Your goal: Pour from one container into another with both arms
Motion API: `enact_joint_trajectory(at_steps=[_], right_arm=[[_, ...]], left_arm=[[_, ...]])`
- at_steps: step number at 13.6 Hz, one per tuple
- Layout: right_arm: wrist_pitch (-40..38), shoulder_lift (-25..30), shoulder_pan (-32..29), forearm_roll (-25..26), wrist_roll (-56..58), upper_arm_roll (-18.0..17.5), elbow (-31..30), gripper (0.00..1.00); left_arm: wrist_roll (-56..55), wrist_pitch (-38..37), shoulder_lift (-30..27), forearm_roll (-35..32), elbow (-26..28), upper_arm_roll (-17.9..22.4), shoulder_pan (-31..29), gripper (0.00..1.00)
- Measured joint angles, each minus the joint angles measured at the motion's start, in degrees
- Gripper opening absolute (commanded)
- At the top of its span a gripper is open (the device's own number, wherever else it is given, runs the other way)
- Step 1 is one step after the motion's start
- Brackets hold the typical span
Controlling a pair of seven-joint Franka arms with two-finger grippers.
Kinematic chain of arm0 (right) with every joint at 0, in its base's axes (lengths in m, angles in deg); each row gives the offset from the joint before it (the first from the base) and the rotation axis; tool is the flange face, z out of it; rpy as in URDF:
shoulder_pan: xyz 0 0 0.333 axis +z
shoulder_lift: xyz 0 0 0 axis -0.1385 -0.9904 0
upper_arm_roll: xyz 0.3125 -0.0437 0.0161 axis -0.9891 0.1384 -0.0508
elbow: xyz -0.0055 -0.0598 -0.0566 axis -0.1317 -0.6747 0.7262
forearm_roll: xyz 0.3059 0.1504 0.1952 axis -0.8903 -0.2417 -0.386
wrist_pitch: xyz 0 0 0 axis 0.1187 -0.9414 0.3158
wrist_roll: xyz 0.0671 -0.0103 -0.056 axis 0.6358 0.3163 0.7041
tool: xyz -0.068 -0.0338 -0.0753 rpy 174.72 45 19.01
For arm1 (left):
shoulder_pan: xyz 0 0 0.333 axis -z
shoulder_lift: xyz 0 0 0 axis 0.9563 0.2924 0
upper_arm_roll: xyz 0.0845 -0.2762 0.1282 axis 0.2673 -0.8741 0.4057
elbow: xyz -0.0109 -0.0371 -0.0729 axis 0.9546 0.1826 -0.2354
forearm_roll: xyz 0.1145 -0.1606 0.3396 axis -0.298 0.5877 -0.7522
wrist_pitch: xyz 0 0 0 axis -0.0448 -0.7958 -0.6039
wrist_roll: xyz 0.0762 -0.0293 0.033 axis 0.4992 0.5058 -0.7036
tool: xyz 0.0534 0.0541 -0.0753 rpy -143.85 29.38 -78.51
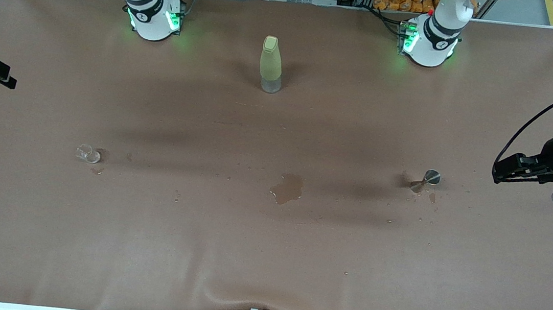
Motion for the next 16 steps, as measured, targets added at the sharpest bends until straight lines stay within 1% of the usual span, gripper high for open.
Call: enact_joint_trajectory(at_steps=[13,16], right_arm=[[1.59,-1.03,2.71,-0.08,-0.47,-0.14,0.0,1.0],[2.0,-1.46,3.49,-0.08,-1.16,-0.18,0.0,1.0]], left_arm=[[0.02,-0.09,0.0,0.0,-0.02,-0.09,0.02,1.0],[0.03,-0.1,0.0,0.26,-0.11,-1.71,0.02,1.0]])
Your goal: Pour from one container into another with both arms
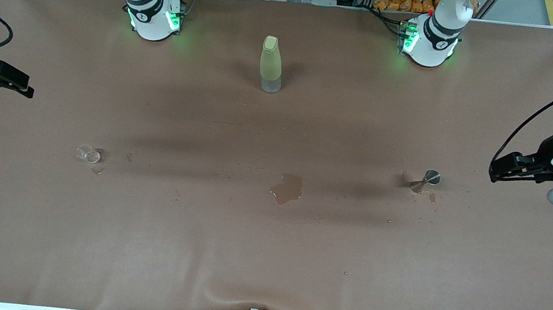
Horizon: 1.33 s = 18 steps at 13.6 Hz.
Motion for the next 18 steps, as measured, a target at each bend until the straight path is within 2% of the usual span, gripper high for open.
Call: enact_joint_trajectory(at_steps=[3,7,13,18], right_arm=[[3.06,-1.1,0.84,-0.05,-0.05,-0.04,-1.0,1.0],[8.96,-2.58,1.86,-0.22,-0.12,-0.09,-5.49,1.0],[9.63,-2.71,2.19,-0.76,-0.13,-0.12,-6.28,1.0],[10.2,-3.01,2.45,-1.69,-0.13,-0.18,-6.49,1.0]], left_arm=[[-0.04,0.0,-0.06,0.0,-0.43,-1.03,0.08,1.0],[-0.04,-0.04,-0.09,0.0,-0.5,-0.94,-0.37,1.0],[0.16,-0.17,-0.08,0.0,-0.5,-1.07,-0.15,1.0],[7.87,-0.25,-0.08,1.3,-0.5,-0.84,-0.52,1.0]])
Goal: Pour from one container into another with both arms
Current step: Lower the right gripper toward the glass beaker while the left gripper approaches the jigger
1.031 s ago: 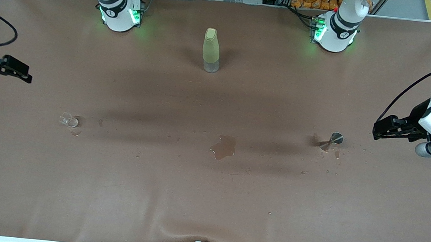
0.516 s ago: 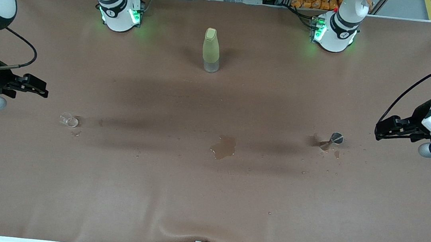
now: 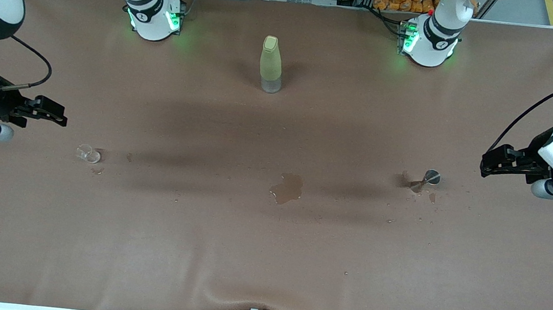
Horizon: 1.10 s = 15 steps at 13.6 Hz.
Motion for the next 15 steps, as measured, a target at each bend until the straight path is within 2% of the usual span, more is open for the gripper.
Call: enact_joint_trajectory(at_steps=[4,8,11,15], right_arm=[[0.5,-0.34,0.01,-0.21,0.0,0.0,-0.06,1.0],[1.21,-1.06,0.01,-1.69,0.0,0.07,-0.17,1.0],[2.64,-1.92,0.0,-4.84,0.27,0.12,-1.04,1.0],[3.44,-2.17,-0.99,-5.7,9.26,0.43,-2.26,1.0]], left_arm=[[15.63,0.0,0.55,8.07,0.14,0.53,-4.09,1.0],[39.96,0.2,3.32,14.12,0.29,0.73,-10.09,1.0],[57.25,0.26,6.57,18.01,0.5,0.76,-12.63,1.0],[77.59,-1.23,12.01,27.69,1.2,0.77,-16.68,1.0]])
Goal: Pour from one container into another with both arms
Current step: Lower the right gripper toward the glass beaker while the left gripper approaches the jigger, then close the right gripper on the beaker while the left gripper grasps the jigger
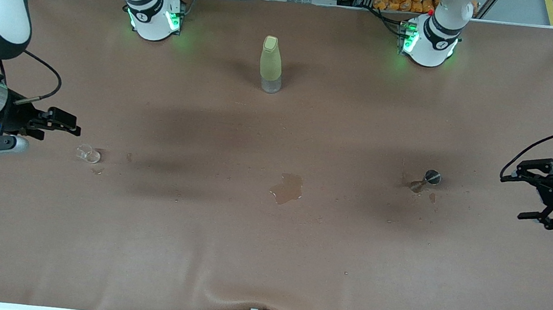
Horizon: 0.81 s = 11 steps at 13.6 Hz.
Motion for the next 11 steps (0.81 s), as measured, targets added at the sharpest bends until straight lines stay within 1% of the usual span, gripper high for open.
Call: enact_joint_trajectory(at_steps=[2,5,6,9,11], right_arm=[[0.04,-0.05,-1.34,-3.1,8.38,0.24,-1.01,1.0],[0.16,-0.28,-5.44,-11.69,25.45,0.42,-4.56,1.0],[0.61,-0.45,-7.17,-14.69,30.46,0.51,-5.88,1.0],[1.7,-0.76,-11.02,-19.58,45.52,0.65,-8.63,1.0],[1.16,-1.58,-14.48,-24.69,59.55,0.69,-11.16,1.0]], left_arm=[[11.49,-2.9,2.82,4.76,0.06,-0.01,-1.79,1.0],[31.39,-4.15,6.22,8.35,0.09,-0.09,-2.47,1.0],[36.24,-4.65,7.19,9.28,0.13,-0.16,-2.44,1.0],[42.93,-7.26,10.51,12.61,1.06,-0.16,-3.19,1.0],[47.81,-8.86,13.81,14.84,2.21,-0.16,-4.71,1.0]])
